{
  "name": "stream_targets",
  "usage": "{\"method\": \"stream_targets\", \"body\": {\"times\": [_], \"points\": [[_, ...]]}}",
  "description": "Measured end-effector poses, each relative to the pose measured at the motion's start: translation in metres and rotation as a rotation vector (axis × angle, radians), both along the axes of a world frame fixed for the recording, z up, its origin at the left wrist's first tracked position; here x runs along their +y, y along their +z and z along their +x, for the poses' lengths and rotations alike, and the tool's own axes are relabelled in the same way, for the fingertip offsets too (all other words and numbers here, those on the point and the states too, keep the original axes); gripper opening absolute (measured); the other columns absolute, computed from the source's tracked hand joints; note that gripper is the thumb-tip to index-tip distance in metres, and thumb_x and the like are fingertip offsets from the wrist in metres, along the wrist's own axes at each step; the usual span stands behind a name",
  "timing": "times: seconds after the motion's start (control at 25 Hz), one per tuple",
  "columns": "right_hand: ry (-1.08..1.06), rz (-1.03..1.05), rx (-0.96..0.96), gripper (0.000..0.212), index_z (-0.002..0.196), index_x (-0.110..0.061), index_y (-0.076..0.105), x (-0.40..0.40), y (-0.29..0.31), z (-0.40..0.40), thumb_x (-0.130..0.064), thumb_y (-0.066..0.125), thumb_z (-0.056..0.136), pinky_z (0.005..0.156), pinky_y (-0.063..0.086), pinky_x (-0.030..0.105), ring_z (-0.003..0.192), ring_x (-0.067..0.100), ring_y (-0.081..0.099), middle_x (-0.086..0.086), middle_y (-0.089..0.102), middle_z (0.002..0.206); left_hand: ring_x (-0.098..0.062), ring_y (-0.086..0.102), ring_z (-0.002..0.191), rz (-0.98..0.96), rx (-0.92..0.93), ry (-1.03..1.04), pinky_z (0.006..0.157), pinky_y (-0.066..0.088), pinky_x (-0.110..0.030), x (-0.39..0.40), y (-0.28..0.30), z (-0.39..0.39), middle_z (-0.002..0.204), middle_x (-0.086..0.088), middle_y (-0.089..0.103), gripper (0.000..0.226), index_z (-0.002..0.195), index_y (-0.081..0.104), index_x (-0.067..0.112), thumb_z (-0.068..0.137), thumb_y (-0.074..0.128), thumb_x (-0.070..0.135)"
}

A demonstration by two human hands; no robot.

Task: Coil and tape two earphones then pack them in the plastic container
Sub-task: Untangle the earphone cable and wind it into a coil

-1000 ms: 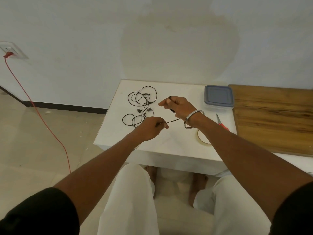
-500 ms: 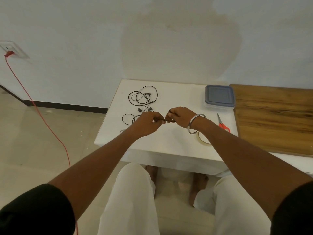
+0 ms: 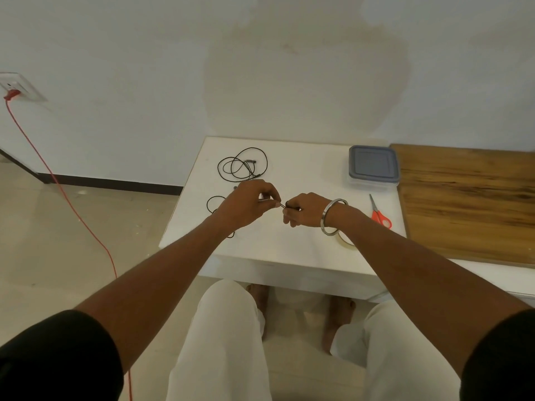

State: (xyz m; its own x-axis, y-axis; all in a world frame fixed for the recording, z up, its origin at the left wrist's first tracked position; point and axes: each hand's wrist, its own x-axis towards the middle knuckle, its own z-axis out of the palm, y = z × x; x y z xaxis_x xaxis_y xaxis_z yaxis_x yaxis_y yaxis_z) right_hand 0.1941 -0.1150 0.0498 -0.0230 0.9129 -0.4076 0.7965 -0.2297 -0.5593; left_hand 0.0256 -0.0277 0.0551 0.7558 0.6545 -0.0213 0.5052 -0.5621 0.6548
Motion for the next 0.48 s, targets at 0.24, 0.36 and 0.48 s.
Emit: {"method": "stream_targets", "body": {"times": [0.24, 0.36, 0.48], "points": [[0.035, -0.024, 0.040, 0.034, 0.083, -0.017, 0.069, -0.001, 0.001, -0.005, -0.035, 0.043, 0.096, 0.088, 0.048, 0.029, 0.083, 0.012, 0.068, 0.000, 0.074, 0.082, 0.004, 0.052, 0.065, -0.062, -0.097, -0.023, 0.058, 0.040, -0.011, 0.002, 0.005, 0.000, 0.080, 0.003, 0.059, 0.010, 0.087, 0.070, 0.022, 0.080, 0.076, 0.019], [0.036, -0.091, 0.108, 0.040, 0.074, -0.018, 0.067, -0.002, 0.005, -0.009, -0.040, 0.042, 0.096, 0.086, 0.047, 0.028, 0.076, 0.005, 0.067, -0.002, 0.074, 0.079, 0.004, 0.052, 0.068, -0.089, -0.134, -0.053, 0.065, 0.038, -0.006, 0.000, 0.010, -0.001, 0.081, -0.001, 0.060, 0.011, 0.088, 0.072, 0.015, 0.079, 0.077, 0.016], [-0.074, -0.186, 0.406, 0.041, 0.075, -0.015, 0.065, -0.007, 0.015, -0.011, -0.041, 0.043, 0.097, 0.084, 0.053, 0.036, 0.079, 0.007, 0.068, 0.006, 0.074, 0.086, 0.002, 0.051, 0.065, -0.082, -0.132, -0.036, 0.063, 0.039, -0.009, 0.004, 0.008, -0.004, 0.080, 0.003, 0.062, 0.008, 0.088, 0.073, 0.016, 0.083, 0.073, 0.022]]}}
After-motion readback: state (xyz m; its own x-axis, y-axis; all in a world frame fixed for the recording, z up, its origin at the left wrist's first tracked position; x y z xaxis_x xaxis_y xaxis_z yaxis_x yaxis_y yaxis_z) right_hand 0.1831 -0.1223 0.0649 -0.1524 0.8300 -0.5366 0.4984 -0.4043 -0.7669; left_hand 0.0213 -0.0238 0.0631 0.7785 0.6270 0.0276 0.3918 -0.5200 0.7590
